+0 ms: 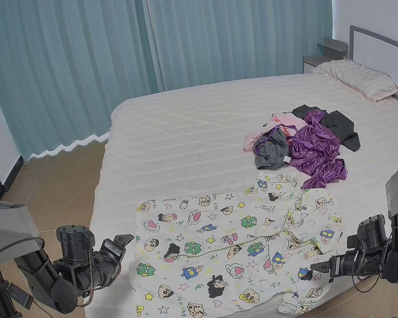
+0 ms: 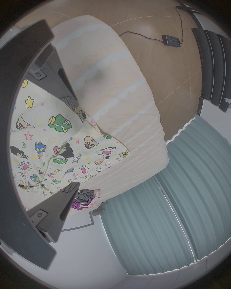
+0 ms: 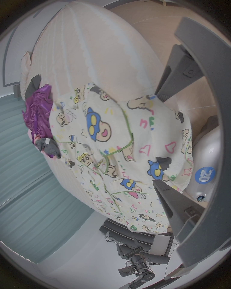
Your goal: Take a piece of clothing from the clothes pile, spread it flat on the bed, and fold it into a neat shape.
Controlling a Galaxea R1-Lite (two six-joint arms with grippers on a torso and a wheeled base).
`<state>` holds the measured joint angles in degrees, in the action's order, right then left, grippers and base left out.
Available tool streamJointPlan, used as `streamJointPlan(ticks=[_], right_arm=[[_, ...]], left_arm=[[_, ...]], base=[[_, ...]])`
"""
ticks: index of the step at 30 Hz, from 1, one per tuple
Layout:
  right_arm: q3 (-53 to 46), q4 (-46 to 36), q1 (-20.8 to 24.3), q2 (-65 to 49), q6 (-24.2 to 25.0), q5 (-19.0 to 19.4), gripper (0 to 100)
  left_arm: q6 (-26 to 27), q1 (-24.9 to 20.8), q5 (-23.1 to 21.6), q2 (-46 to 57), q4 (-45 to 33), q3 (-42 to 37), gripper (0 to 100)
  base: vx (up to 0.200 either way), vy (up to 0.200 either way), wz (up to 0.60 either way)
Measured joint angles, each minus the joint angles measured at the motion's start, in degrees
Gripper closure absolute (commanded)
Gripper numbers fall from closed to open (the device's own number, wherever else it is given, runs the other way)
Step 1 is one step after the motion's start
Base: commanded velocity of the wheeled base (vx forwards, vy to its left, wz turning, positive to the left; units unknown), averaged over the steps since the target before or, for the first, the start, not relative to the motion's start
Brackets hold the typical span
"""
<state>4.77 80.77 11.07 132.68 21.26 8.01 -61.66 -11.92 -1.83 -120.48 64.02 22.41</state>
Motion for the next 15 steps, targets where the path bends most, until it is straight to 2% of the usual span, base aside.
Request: streamJointPlan(ticks=[5, 9, 15], right_arm=[[-2.82, 6.67, 0.17, 3.40, -0.35, -0.07, 0], [-3.50, 7.61, 0.54, 5.13, -0.49, 0.00, 0], [-3.73, 8.18, 2.57, 7.25, -0.33, 0.20, 0]], left_arm=[[3.28, -0.26, -0.46, 0.05, 0.02, -2.65, 0], [6.40, -0.54, -0.68, -0.02, 0.10, -4.46, 0], [6.86, -1.02, -1.01, -0.06, 0.05, -5.71, 0]], base=[[0.000, 0.000, 0.00], [0.000, 0.000, 0.00], [0.000, 0.000, 0.00]])
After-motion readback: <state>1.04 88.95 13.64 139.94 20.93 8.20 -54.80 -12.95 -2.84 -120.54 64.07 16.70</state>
